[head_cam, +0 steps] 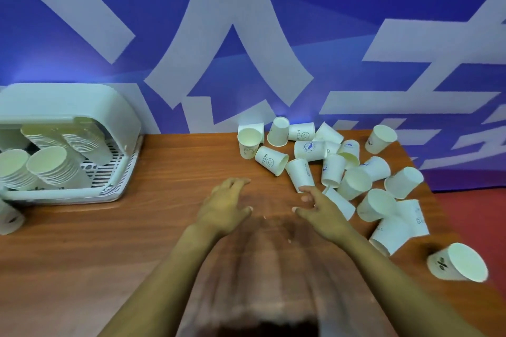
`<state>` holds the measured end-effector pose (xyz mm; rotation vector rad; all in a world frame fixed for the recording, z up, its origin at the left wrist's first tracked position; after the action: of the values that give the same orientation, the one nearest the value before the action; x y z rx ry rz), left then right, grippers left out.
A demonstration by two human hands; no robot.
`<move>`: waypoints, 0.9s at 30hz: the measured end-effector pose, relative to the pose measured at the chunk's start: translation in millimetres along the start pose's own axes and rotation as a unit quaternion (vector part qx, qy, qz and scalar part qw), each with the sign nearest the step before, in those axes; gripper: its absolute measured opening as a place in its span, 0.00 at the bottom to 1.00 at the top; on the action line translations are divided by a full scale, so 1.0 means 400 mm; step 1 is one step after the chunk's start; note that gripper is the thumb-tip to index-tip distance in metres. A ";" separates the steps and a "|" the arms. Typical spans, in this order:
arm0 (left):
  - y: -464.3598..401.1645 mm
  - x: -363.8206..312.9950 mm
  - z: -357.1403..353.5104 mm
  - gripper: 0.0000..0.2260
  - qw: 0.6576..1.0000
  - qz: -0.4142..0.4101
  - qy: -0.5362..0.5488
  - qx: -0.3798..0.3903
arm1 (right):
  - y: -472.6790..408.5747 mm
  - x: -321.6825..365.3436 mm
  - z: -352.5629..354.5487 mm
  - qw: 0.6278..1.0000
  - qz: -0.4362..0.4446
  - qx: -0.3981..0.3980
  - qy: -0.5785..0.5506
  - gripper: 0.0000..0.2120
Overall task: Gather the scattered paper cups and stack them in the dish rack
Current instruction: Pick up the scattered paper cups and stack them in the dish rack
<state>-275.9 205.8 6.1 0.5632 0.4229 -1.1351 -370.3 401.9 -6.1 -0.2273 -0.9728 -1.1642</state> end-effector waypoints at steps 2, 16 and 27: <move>-0.019 -0.002 -0.011 0.29 1.000 0.010 -0.007 0.005 | -0.017 -0.014 0.015 1.000 -0.002 -0.001 0.008 0.26; -0.321 -0.100 -0.114 0.33 0.984 -0.047 -0.169 0.037 | -0.296 -0.038 0.066 0.995 0.018 -0.021 0.092 0.29; -0.474 -0.091 -0.236 0.31 0.960 -0.076 -0.265 0.054 | -0.393 -0.102 0.005 0.992 -0.010 -0.044 0.114 0.34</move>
<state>-468.4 231.7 -85.8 0.3018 -0.0622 -1.4087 -507.3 363.6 -84.8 -0.1509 -0.7262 -1.2233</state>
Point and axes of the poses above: each hand's wrist, its own y-axis away from the middle knuckle, its own z-axis out of the back of the hand, x = y × z, the point moved 8 cm from there along -y, towards the middle knuckle, and after that the axes turned 3 degrees about -x, right-handed, at the moved point
